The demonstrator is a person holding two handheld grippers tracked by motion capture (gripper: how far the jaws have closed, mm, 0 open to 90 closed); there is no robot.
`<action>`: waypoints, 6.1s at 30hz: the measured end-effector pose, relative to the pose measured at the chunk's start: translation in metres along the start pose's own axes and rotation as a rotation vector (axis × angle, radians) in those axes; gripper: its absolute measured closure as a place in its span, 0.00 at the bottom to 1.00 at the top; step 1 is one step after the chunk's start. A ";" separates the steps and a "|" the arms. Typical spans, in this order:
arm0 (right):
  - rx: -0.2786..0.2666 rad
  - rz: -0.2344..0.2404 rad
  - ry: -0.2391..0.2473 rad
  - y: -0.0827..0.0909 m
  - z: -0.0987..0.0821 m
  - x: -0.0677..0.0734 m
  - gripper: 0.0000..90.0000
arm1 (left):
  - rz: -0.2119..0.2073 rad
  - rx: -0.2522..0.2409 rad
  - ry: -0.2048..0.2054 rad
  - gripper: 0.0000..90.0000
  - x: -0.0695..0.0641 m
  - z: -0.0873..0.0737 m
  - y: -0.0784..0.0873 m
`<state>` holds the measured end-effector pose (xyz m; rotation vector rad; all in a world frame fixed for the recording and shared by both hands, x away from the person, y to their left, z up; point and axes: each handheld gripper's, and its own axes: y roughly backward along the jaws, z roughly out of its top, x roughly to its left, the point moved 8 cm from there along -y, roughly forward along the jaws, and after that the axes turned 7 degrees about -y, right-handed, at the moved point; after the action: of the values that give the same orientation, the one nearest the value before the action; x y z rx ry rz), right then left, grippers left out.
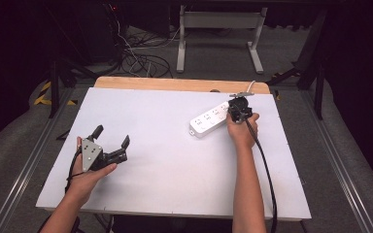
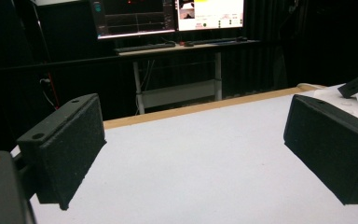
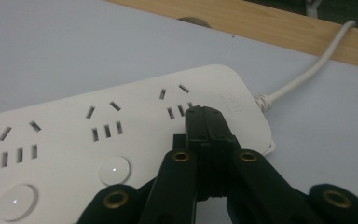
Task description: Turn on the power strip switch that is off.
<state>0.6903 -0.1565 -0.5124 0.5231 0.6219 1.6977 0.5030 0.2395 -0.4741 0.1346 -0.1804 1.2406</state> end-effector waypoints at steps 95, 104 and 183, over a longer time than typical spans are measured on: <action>-0.646 0.254 -0.052 0.222 -0.069 -0.002 0.88 | 0.010 -0.009 -0.010 0.09 0.001 0.002 0.001; -0.613 0.176 -0.108 0.212 -0.066 -0.006 0.19 | 0.009 -0.010 -0.007 0.09 0.001 0.002 0.001; -0.542 0.197 -0.037 0.198 -0.069 0.006 0.19 | 0.007 -0.006 0.001 0.08 0.003 0.001 0.004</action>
<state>0.4987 -0.1920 -0.4355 0.2291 0.0673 1.9414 0.5003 0.2438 -0.4728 0.1282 -0.1838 1.2472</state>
